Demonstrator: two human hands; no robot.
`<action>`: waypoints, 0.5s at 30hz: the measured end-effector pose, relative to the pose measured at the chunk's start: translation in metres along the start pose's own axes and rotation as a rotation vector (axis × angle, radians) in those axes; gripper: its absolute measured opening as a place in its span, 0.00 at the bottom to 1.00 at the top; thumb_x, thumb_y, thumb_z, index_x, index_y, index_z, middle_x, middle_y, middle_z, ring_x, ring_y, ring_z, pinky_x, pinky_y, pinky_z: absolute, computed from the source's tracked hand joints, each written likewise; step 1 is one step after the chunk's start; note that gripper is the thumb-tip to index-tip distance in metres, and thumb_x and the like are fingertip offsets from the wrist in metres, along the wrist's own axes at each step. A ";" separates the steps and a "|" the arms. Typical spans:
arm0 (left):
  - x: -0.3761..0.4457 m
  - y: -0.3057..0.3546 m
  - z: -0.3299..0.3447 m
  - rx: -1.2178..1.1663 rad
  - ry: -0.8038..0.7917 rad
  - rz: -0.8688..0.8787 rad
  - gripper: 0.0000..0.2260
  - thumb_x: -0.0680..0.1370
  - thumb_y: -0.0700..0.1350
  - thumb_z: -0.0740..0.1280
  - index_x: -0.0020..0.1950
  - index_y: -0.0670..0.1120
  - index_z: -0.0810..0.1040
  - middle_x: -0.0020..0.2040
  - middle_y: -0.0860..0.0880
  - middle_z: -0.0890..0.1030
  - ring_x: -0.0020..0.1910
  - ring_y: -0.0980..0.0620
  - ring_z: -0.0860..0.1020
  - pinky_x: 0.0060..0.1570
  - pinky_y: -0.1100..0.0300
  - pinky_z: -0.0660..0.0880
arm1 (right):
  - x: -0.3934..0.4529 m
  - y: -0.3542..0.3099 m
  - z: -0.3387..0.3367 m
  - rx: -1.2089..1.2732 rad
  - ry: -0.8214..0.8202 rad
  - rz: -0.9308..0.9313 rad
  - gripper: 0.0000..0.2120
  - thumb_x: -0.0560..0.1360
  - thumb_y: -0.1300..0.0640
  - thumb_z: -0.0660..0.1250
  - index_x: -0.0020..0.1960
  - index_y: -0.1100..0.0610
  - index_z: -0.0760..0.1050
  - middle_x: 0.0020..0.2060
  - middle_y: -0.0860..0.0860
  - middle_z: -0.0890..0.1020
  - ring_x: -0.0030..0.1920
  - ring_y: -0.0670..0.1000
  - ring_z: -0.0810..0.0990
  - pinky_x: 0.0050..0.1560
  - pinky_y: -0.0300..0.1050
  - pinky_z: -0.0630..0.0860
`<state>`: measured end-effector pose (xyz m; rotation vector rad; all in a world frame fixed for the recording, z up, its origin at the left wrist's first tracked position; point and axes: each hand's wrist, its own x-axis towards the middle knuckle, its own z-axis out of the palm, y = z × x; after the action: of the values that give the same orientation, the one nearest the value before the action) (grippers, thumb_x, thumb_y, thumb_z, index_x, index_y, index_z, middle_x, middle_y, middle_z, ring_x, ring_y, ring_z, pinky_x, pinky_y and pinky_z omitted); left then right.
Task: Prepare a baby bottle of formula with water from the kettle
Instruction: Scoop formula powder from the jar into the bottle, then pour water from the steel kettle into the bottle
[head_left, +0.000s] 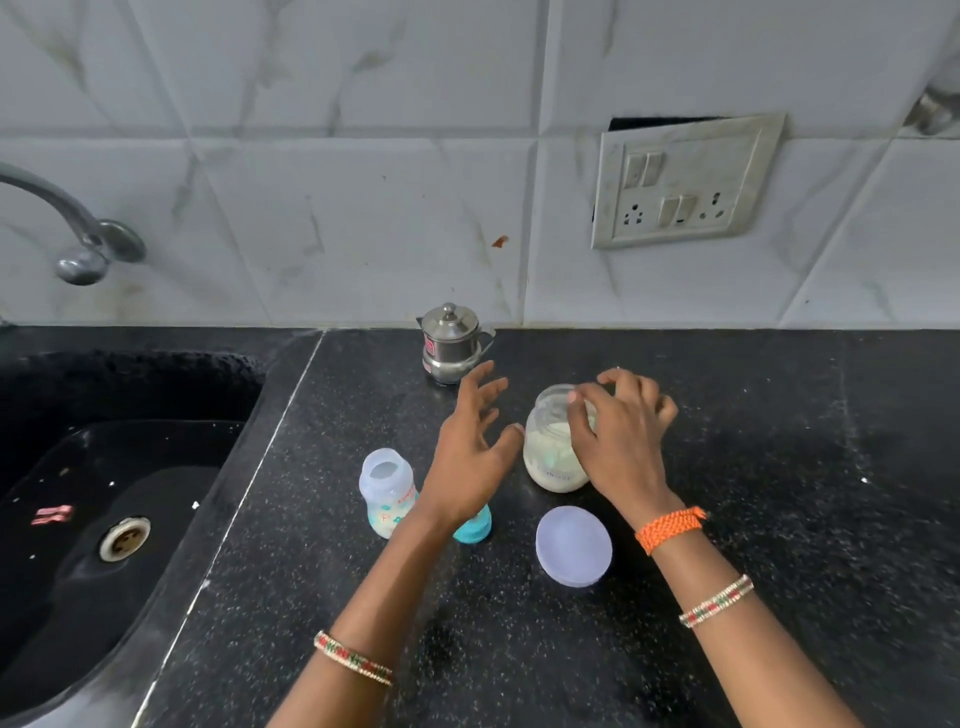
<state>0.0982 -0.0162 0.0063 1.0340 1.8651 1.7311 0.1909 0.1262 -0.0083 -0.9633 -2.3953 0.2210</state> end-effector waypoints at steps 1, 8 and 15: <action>0.004 0.006 -0.006 -0.015 0.027 0.026 0.26 0.76 0.35 0.63 0.72 0.49 0.61 0.69 0.48 0.71 0.68 0.53 0.70 0.67 0.61 0.66 | 0.004 0.000 -0.003 0.060 0.021 0.039 0.10 0.77 0.51 0.62 0.52 0.52 0.80 0.55 0.53 0.75 0.60 0.55 0.68 0.61 0.58 0.59; 0.067 0.043 -0.075 -0.035 0.255 0.217 0.18 0.75 0.29 0.62 0.55 0.51 0.75 0.56 0.52 0.80 0.59 0.55 0.77 0.60 0.63 0.72 | 0.092 -0.044 0.010 0.580 -0.107 0.104 0.12 0.73 0.63 0.67 0.56 0.60 0.77 0.55 0.58 0.79 0.58 0.56 0.76 0.58 0.43 0.70; 0.101 0.013 -0.103 0.059 0.229 0.062 0.13 0.75 0.34 0.63 0.55 0.49 0.75 0.56 0.50 0.79 0.58 0.52 0.77 0.53 0.65 0.72 | 0.151 -0.082 0.086 0.296 -0.582 0.157 0.12 0.72 0.59 0.71 0.53 0.64 0.77 0.56 0.62 0.81 0.58 0.59 0.78 0.49 0.42 0.71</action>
<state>-0.0377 -0.0123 0.0551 0.9589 2.0540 1.9106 0.0061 0.1730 0.0117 -1.0472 -2.6771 1.0051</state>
